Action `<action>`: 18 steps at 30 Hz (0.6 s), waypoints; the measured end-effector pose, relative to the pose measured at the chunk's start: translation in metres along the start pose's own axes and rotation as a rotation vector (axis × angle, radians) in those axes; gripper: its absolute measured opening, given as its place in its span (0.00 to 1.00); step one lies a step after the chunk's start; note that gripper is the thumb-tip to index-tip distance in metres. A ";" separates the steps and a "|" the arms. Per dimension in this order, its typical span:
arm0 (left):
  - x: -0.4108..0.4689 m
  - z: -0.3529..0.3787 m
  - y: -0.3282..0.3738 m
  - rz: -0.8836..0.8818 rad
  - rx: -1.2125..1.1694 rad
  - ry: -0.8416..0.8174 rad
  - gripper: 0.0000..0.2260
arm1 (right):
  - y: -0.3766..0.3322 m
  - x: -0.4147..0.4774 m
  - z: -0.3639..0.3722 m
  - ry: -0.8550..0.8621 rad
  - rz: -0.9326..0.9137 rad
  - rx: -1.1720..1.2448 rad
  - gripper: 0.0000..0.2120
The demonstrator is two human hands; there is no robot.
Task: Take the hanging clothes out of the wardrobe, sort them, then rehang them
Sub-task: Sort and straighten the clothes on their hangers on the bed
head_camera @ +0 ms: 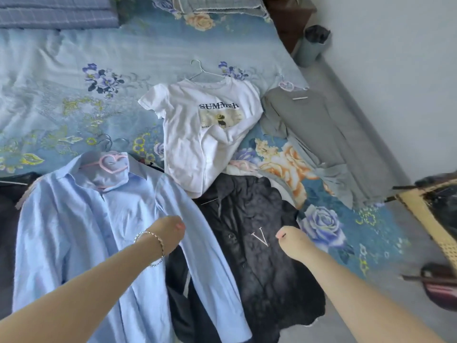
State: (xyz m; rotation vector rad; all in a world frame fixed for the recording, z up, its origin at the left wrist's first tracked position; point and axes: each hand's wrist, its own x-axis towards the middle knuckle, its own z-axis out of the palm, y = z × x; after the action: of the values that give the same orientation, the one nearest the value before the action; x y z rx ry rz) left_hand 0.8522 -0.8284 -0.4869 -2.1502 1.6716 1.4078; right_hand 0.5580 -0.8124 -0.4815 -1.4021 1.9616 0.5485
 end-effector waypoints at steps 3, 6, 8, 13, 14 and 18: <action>0.015 0.029 0.045 0.006 -0.001 0.056 0.13 | 0.052 0.038 -0.017 0.054 -0.035 -0.035 0.14; 0.036 0.063 0.081 -0.043 -0.014 0.110 0.11 | 0.075 0.083 -0.035 0.097 -0.089 0.008 0.14; 0.045 0.084 0.099 -0.133 -0.072 0.153 0.11 | 0.080 0.115 -0.039 0.107 -0.136 0.037 0.14; 0.069 0.127 0.122 -0.295 -0.167 0.300 0.13 | 0.061 0.176 -0.031 0.129 -0.411 -0.047 0.17; 0.072 0.133 0.122 -0.316 -0.184 0.319 0.13 | 0.052 0.186 -0.029 0.132 -0.474 -0.062 0.17; 0.078 0.145 0.117 -0.356 -0.181 0.379 0.12 | -0.001 0.228 -0.028 0.116 -0.640 -0.145 0.20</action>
State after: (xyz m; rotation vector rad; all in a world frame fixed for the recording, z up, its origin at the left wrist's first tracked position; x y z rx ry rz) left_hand 0.6701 -0.8522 -0.5714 -2.7849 1.1895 1.1426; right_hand 0.5029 -0.9832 -0.6253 -2.0671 1.4468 0.3128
